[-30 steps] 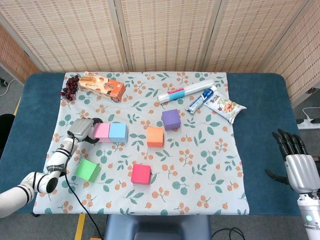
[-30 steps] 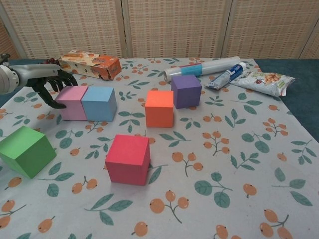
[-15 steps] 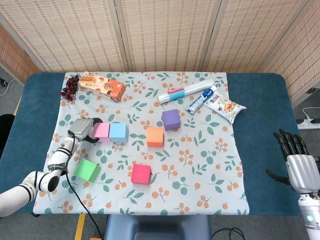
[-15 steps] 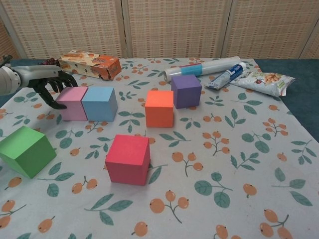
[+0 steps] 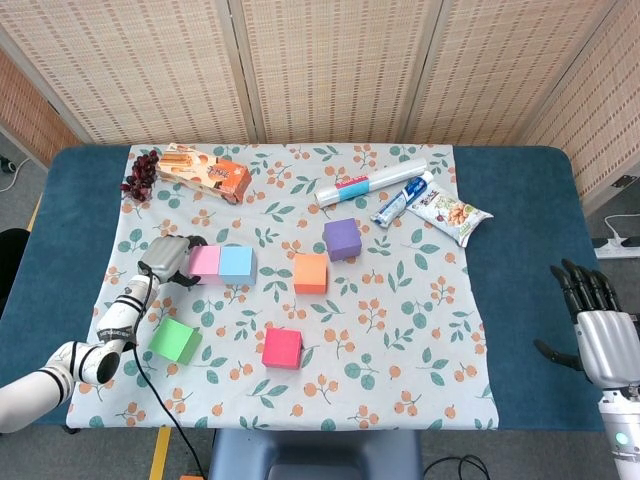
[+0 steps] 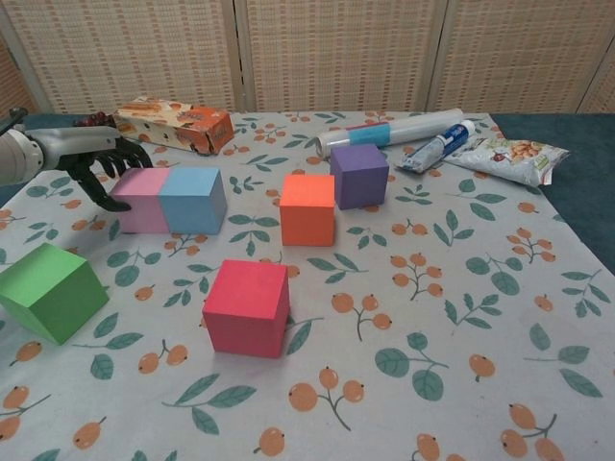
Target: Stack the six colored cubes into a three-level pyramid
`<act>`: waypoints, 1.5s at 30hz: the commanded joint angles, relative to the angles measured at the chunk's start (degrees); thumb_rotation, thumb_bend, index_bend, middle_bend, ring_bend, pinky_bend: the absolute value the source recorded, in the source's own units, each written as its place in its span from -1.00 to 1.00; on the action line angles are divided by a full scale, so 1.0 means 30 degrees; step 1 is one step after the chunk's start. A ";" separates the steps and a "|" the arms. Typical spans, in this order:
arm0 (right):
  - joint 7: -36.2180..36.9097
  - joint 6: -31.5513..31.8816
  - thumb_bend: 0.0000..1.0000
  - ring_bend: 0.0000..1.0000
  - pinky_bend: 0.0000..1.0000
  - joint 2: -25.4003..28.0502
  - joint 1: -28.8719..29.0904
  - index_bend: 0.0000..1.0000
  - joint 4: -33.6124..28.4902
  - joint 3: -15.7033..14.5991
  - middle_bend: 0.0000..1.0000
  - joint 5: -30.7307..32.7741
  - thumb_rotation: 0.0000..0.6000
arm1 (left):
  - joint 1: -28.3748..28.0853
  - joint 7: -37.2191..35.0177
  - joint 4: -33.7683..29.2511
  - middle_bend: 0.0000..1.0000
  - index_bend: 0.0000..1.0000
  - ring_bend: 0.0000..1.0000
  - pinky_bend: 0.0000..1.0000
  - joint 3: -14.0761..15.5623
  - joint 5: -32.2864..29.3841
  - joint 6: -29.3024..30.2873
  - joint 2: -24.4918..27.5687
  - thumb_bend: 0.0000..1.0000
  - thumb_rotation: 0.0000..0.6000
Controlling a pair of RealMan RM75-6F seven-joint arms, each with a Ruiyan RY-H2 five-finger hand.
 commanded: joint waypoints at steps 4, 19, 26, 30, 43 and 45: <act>0.0060 -0.0074 -1.00 -1.00 -1.00 -0.0006 0.0039 -1.00 0.0060 0.0019 -1.00 0.0009 1.00 | -0.0022 0.0000 -0.0331 -0.71 -0.80 -0.84 -0.61 0.0077 -0.0066 -0.0246 0.0266 -0.42 1.00; 0.1284 -0.1778 -1.00 -1.00 -1.00 0.0339 0.1200 -1.00 0.0128 0.0059 -1.00 -0.0640 1.00 | 0.0815 -0.0129 -0.2936 -1.00 -0.97 -1.00 -0.84 0.0034 0.0393 0.1406 0.2152 -0.40 1.00; 0.3805 -0.5910 -1.00 -1.00 -1.00 0.0346 0.4400 -1.00 0.0316 0.0700 -1.00 -0.1235 1.00 | 0.2480 0.0323 -0.5434 -0.89 -0.85 -1.00 -0.85 0.0131 0.1052 0.4658 0.4036 -0.41 1.00; 0.4588 -0.8587 -1.00 -1.00 -1.00 -0.0478 0.6629 -1.00 0.0938 0.1343 -1.00 -0.0832 1.00 | 0.3485 0.0567 -0.6690 -0.82 -0.78 -0.99 -0.85 0.0393 0.1532 0.6319 0.4862 -0.42 1.00; 0.2880 -1.4975 -1.00 -1.00 -1.00 -0.6582 1.3272 -0.99 0.5539 0.3106 -0.80 0.2326 1.00 | 0.5526 0.0139 -0.8855 -0.76 -0.66 -0.95 -0.85 0.1710 0.3876 0.8941 0.6366 -0.41 1.00; 0.2442 -1.5333 -1.00 -1.00 -1.00 -0.7519 1.3953 -0.94 0.6402 0.3185 -0.80 0.2586 1.00 | 0.5687 0.0031 -0.8932 -0.76 -0.65 -0.95 -0.85 0.1820 0.4160 0.9177 0.6434 -0.42 1.00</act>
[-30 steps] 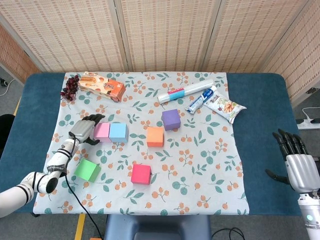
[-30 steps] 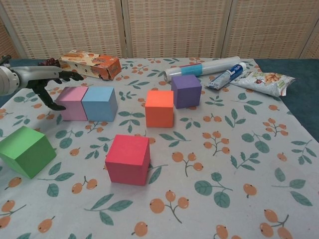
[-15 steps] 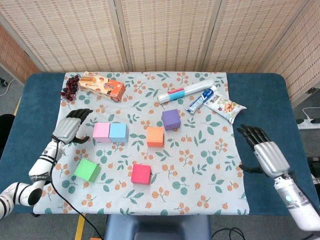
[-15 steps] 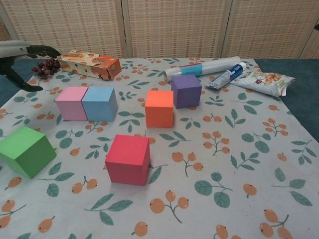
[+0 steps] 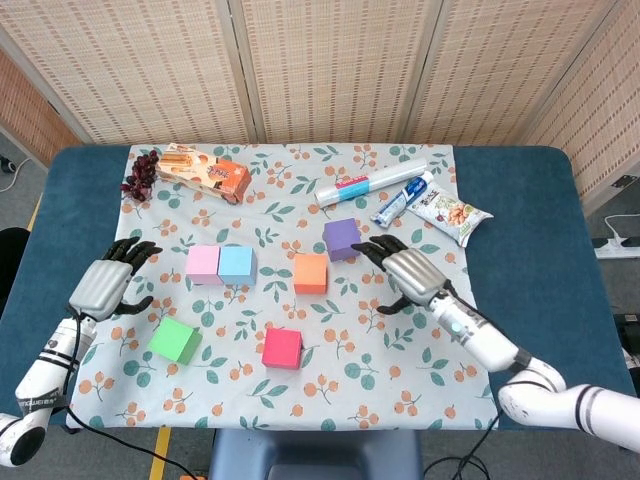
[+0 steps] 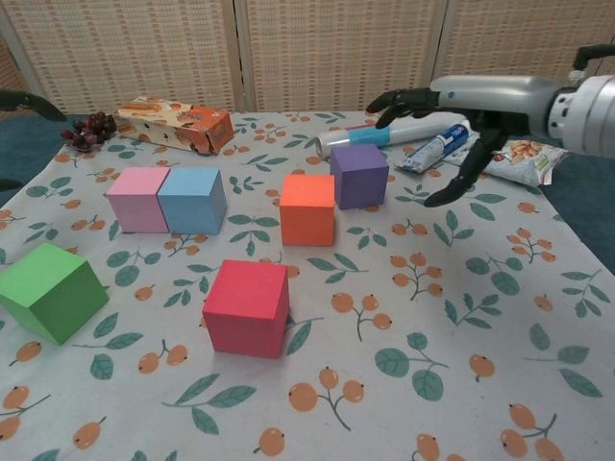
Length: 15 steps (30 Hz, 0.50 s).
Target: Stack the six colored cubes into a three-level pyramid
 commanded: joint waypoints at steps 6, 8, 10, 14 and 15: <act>-0.1882 -0.1944 -1.00 -1.00 -1.00 -0.4077 0.3013 -0.89 0.4018 0.0591 -0.80 0.1873 1.00 | 0.0522 -0.0504 -0.0305 -0.76 -0.64 -0.95 -0.85 0.0502 0.0999 0.0517 0.0298 -0.42 1.00; -0.2161 -0.2328 -1.00 -1.00 -1.00 -0.4749 0.3536 -0.88 0.4844 0.0636 -0.80 0.2352 1.00 | 0.0571 -0.0770 -0.0345 -0.76 -0.64 -0.95 -0.85 0.0579 0.1229 0.0542 0.0350 -0.42 1.00; -0.2341 -0.2634 -1.00 -1.00 -1.00 -0.5405 0.3999 -0.86 0.5675 0.0678 -0.80 0.2776 1.00 | 0.0612 -0.1003 -0.0301 -0.76 -0.64 -0.95 -0.85 0.0625 0.1449 0.0612 0.0337 -0.42 1.00; -0.2622 -0.3001 -1.00 -1.00 -1.00 -0.6536 0.4744 -0.81 0.7228 0.0692 -0.79 0.3301 1.00 | 0.0640 -0.1409 -0.0200 -0.76 -0.64 -0.95 -0.85 0.0672 0.1725 0.0643 0.0290 -0.42 1.00; -0.2647 -0.3036 -1.00 -1.00 -1.00 -0.6748 0.4877 -0.79 0.7517 0.0697 -0.78 0.3370 1.00 | 0.0649 -0.1511 -0.0176 -0.76 -0.64 -0.95 -0.85 0.0677 0.1792 0.0666 0.0290 -0.42 1.00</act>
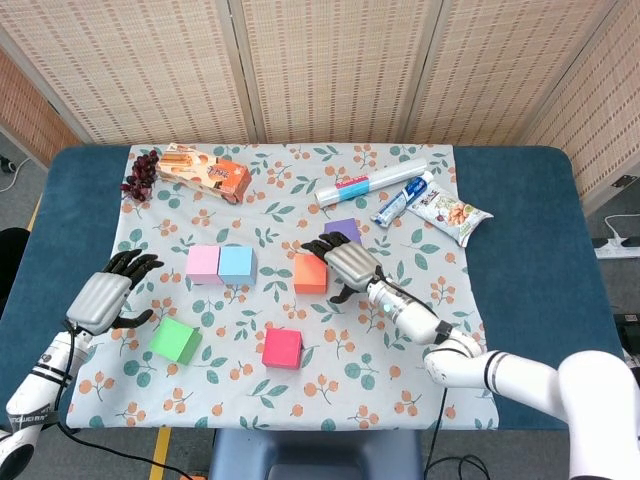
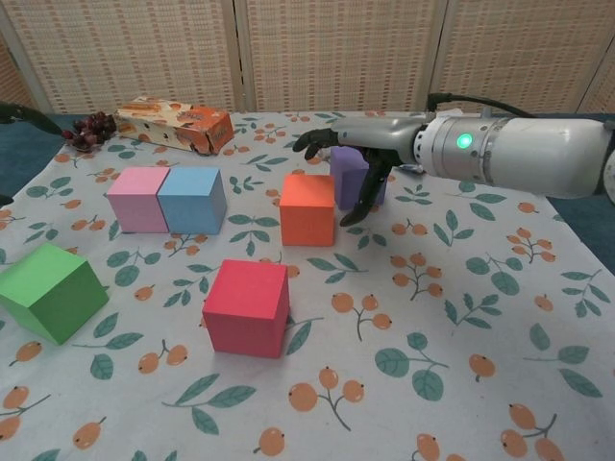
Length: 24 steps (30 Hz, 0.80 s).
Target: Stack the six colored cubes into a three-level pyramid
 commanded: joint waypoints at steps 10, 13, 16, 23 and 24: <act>0.0049 -0.0676 -1.00 -1.00 -1.00 -0.2627 0.1604 -0.58 0.3728 0.0230 -0.57 0.1185 1.00 | 0.0019 -0.1149 0.0474 -0.76 -0.64 -0.95 -0.85 0.0061 0.0706 0.0153 -0.0064 -0.42 1.00; 0.0207 -0.0529 -0.98 -1.00 -1.00 -0.3087 0.1774 -0.47 0.4443 0.0330 -0.43 0.1285 1.00 | 0.0014 -0.1439 0.0583 -0.76 -0.64 -0.95 -0.85 0.0103 0.0878 0.0167 -0.0075 -0.42 1.00; 0.0476 -0.0409 -0.93 -0.96 -1.00 -0.3453 0.1909 -0.39 0.4922 0.0422 -0.33 0.1293 1.00 | 0.0023 -0.1716 0.0728 -0.76 -0.64 -0.95 -0.85 0.0113 0.0962 0.0191 -0.0095 -0.42 1.00; 0.1297 -0.0342 -0.90 -0.93 -1.00 -0.3441 0.2273 -0.38 0.5003 0.0747 -0.30 0.1038 1.00 | 0.0133 -0.1855 0.0814 -0.76 -0.64 -0.95 -0.85 0.0225 0.1240 0.0404 -0.0084 -0.42 1.00; 0.1394 -0.0407 -0.91 -0.93 -1.00 -0.3463 0.2385 -0.38 0.5057 0.0819 -0.30 0.1035 1.00 | 0.0139 -0.1840 0.0807 -0.76 -0.64 -0.95 -0.85 0.0233 0.1258 0.0413 -0.0078 -0.42 1.00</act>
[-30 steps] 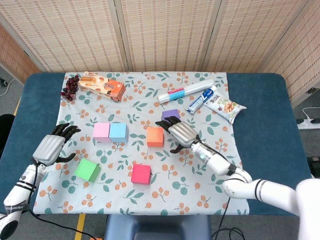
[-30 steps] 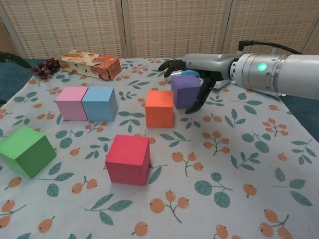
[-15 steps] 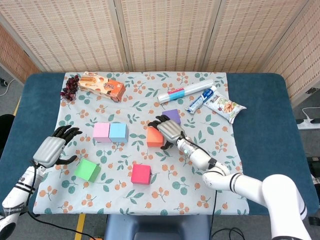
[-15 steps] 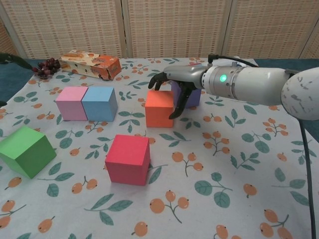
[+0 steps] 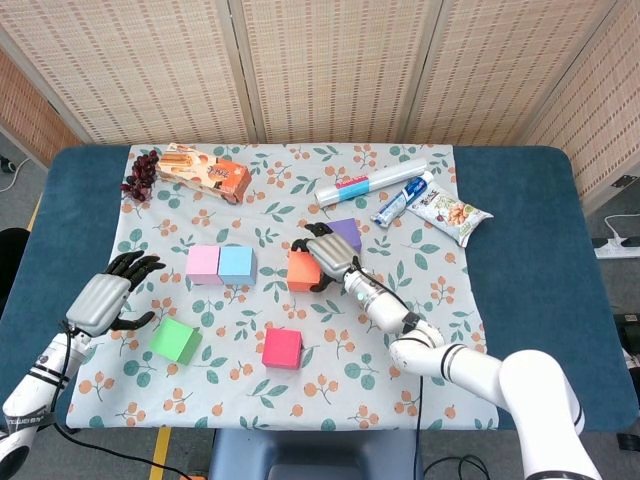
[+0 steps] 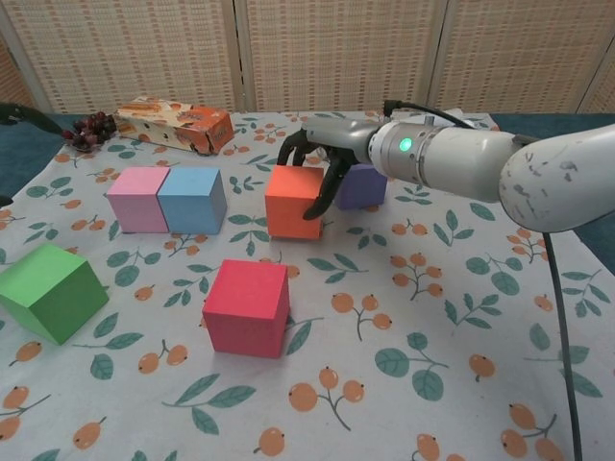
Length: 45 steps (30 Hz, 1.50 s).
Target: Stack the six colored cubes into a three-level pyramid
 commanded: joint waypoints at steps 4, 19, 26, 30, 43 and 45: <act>0.0429 -0.0547 -0.90 -0.93 -1.00 -0.0405 0.0908 -0.38 0.0843 0.0318 -0.30 -0.0149 1.00 | 0.0044 0.0050 -0.0102 -0.76 -0.64 -0.95 -0.85 0.0021 0.0035 0.0050 0.0064 -0.42 1.00; 0.2126 -0.1952 -0.90 -0.93 -1.00 -0.2759 0.3301 -0.43 0.4920 0.0626 -0.30 -0.0819 1.00 | 0.0038 0.0075 -0.0224 -0.76 -0.65 -0.95 -0.85 0.0060 0.0025 -0.0130 0.0105 -0.42 1.00; 0.2634 -0.2261 -0.90 -0.93 -1.00 -0.3314 0.3857 -0.46 0.5844 0.0605 -0.30 -0.1081 1.00 | 0.0047 -0.0142 -0.0102 -0.76 -0.65 -0.95 -0.85 0.0093 0.0068 -0.0155 0.0114 -0.42 1.00; 0.3024 -0.2492 -0.90 -0.93 -1.00 -0.3761 0.4227 -0.48 0.6704 0.0596 -0.30 -0.1210 1.00 | 0.0060 -0.0353 0.0036 -0.76 -0.65 -0.95 -0.85 0.0169 0.0191 -0.0156 0.0116 -0.42 1.00; 0.4062 -0.2689 -0.90 -0.94 -1.00 -0.4312 0.4783 -0.52 0.7904 0.0331 -0.30 -0.1798 1.00 | 0.0036 -0.0724 0.0218 -0.76 -0.65 -0.95 -0.85 0.0204 0.0325 -0.0145 0.0080 -0.42 1.00; 0.4160 -0.2705 -0.91 -0.94 -1.00 -0.4354 0.4812 -0.53 0.8010 0.0303 -0.30 -0.1837 1.00 | 0.0021 -0.0743 0.0254 -0.76 -0.65 -0.95 -0.85 0.0222 0.0337 -0.0187 0.0058 -0.42 1.00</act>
